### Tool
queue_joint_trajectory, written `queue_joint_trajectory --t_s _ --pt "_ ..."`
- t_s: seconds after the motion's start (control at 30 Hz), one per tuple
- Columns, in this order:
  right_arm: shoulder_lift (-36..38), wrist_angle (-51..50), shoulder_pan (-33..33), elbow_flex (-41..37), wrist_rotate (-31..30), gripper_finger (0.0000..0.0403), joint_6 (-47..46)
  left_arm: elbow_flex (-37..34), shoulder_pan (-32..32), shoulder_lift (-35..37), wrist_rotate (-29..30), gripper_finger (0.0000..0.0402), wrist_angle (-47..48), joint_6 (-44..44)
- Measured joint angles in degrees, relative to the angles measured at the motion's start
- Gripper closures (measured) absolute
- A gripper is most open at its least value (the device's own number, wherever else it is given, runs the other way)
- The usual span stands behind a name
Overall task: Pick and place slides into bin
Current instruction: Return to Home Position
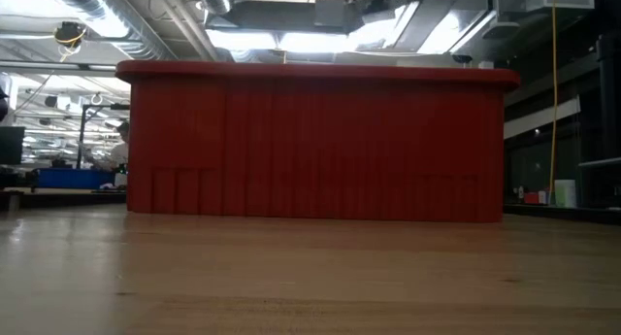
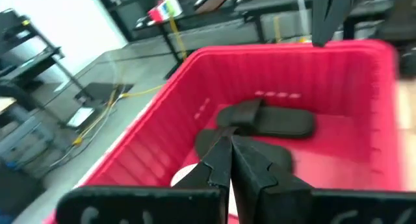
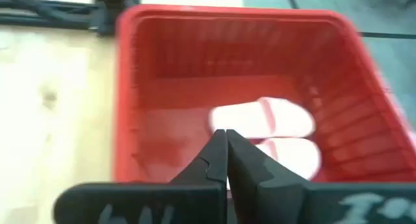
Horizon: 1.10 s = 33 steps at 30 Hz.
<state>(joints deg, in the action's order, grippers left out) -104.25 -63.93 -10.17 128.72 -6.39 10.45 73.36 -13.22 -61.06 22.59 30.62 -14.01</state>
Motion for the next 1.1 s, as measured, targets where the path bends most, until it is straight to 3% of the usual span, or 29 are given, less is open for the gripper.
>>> queue_joint_trajectory --t_s 0.27,0.57,0.8,0.93,1.1 --pt "0.00 2.42 8.56 -5.25 -0.86 0.0396 -4.32 -13.20 9.10 11.39 4.52 0.0401 -3.43 10.06" --pt "-0.02 10.55 15.75 -18.25 -3.62 0.0396 -9.90 -30.28 20.46 21.48 4.37 0.0400 -20.37 10.78" --pt "0.00 15.72 22.86 -25.80 -6.71 0.0396 -16.34 -36.98 25.10 27.90 9.42 0.0401 -21.88 12.54" --pt "0.09 18.61 26.25 -26.94 -11.38 0.0396 -17.30 -41.35 26.27 32.53 8.52 0.0400 -24.10 13.48" --pt "0.83 21.07 29.31 -26.50 -12.02 0.0396 -20.23 -47.19 26.69 38.88 1.62 0.0400 -27.18 12.99"
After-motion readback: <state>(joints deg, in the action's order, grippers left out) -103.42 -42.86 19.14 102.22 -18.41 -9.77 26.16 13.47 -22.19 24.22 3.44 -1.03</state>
